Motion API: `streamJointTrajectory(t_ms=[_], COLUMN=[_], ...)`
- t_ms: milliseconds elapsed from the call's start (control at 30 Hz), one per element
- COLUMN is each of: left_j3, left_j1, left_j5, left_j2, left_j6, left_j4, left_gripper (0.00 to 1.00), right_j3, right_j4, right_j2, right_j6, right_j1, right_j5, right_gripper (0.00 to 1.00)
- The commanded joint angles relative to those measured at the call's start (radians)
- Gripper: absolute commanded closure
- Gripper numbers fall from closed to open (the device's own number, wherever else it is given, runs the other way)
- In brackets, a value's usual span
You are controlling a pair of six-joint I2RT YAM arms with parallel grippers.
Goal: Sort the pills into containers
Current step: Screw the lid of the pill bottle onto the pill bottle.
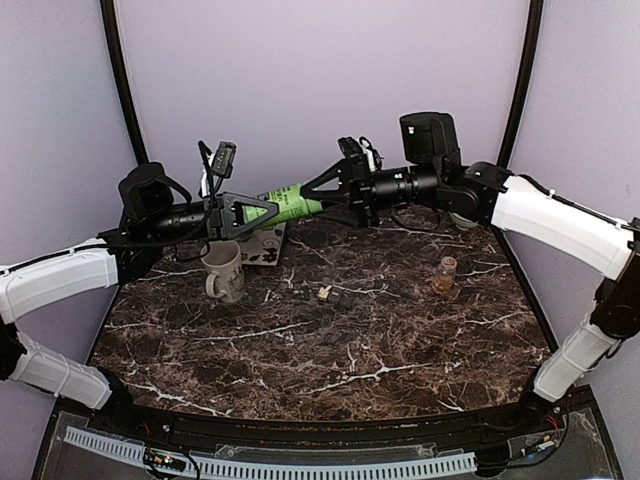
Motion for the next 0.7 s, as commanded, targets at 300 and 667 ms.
streamJointTrajectory(t_ms=[300, 667], left_j3=[-0.019, -0.058], left_j1=[-0.066, -0.064], left_j5=[-0.131, -0.107], left_j2=[-0.086, -0.088], left_j6=[0.206, 0.188], left_j4=[0.041, 0.078], left_gripper=[1.00, 1.00], right_j3=[-0.094, -0.080], right_j4=[0.219, 0.214], right_j2=[0.061, 0.046], right_j6=[0.334, 0.380], right_j1=[0.046, 0.045], right_j5=[-0.036, 0.008], right_gripper=[0.94, 0.73])
